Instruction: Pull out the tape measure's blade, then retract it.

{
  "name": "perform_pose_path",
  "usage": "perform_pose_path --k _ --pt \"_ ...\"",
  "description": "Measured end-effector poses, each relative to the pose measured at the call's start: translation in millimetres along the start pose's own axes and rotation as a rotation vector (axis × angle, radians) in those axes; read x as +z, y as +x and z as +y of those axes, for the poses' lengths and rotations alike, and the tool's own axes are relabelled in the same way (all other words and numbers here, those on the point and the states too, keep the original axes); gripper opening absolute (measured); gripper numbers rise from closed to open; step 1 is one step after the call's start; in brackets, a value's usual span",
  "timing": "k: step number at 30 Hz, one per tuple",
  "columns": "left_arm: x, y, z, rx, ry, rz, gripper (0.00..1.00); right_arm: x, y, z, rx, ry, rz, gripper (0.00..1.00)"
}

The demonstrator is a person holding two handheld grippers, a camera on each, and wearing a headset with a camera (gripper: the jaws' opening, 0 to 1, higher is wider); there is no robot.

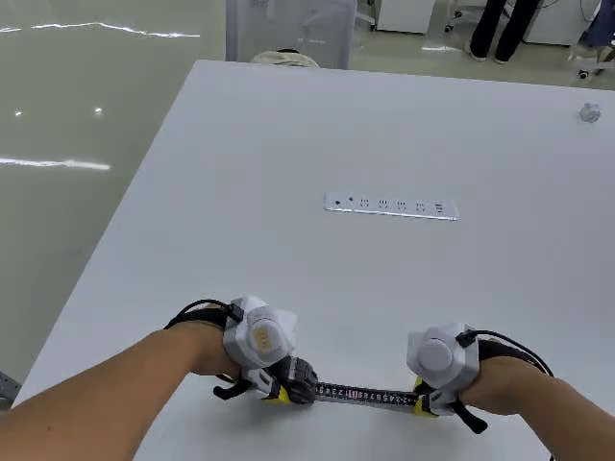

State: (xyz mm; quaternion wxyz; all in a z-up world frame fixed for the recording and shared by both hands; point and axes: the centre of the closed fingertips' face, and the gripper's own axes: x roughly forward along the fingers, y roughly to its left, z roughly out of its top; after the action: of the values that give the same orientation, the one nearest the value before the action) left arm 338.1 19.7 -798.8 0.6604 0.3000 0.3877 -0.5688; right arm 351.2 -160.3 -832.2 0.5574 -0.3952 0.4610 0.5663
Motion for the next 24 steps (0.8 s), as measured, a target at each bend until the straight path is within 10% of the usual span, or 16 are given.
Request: perform_pose_path --k 24 --pt "0.8 0.5 1.5 0.004 0.000 0.001 0.34 -10.2 -3.7 -2.1 -0.006 0.004 0.011 0.11"
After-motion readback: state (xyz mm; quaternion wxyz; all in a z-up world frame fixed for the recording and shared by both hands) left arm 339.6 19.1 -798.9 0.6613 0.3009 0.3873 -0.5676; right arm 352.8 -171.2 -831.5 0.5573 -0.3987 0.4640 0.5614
